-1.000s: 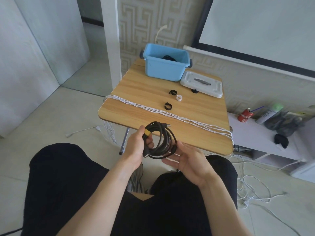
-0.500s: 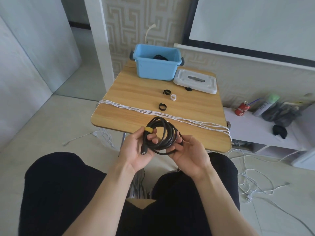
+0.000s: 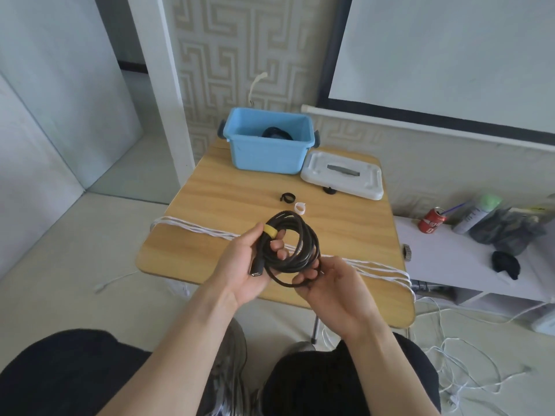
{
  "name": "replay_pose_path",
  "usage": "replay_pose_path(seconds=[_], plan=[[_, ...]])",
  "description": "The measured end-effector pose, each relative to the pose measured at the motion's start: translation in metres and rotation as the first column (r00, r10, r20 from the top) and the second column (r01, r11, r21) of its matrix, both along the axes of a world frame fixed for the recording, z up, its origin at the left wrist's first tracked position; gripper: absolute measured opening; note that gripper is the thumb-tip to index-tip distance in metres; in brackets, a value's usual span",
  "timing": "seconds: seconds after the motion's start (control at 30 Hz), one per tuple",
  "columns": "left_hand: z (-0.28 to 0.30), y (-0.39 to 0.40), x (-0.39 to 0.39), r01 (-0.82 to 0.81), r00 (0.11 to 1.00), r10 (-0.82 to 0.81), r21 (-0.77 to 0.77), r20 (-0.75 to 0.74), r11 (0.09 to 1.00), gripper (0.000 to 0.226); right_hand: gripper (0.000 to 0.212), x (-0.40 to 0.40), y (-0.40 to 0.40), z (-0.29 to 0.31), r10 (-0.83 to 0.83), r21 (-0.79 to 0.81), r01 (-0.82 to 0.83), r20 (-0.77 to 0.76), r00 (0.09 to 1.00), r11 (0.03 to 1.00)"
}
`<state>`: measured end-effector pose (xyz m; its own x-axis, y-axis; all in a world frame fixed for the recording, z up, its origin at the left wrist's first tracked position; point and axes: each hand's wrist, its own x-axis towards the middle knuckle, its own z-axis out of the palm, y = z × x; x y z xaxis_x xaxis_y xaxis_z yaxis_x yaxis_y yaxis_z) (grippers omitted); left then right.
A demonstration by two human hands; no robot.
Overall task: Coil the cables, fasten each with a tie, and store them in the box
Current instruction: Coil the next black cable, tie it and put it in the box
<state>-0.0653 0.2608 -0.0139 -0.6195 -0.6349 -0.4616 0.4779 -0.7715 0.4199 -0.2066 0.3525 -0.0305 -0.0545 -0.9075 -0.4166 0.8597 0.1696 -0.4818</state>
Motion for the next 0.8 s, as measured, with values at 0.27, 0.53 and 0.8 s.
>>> replay_pose_path(seconds=[0.27, 0.53, 0.8], plan=[[0.030, -0.068, -0.030, 0.071, 0.986, -0.078, -0.052, -0.145, 0.996, 0.041, 0.026, -0.050, -0.071, 0.027, -0.045, -0.021, 0.042, -0.171, 0.984, 0.999], [0.045, -0.141, -0.065, -0.122, 0.986, 0.099, -0.174, -0.135, 0.977, 0.028, 0.018, -0.081, -0.157, 0.045, -0.071, 0.100, 0.132, -0.466, 0.882, 0.986], [0.084, -0.255, -0.082, 0.461, 0.605, 0.597, -0.843, 0.527, 0.278, 0.023, 0.013, -0.098, -0.200, 0.047, -0.051, 0.113, 0.170, -0.671, 0.740, 0.979]])
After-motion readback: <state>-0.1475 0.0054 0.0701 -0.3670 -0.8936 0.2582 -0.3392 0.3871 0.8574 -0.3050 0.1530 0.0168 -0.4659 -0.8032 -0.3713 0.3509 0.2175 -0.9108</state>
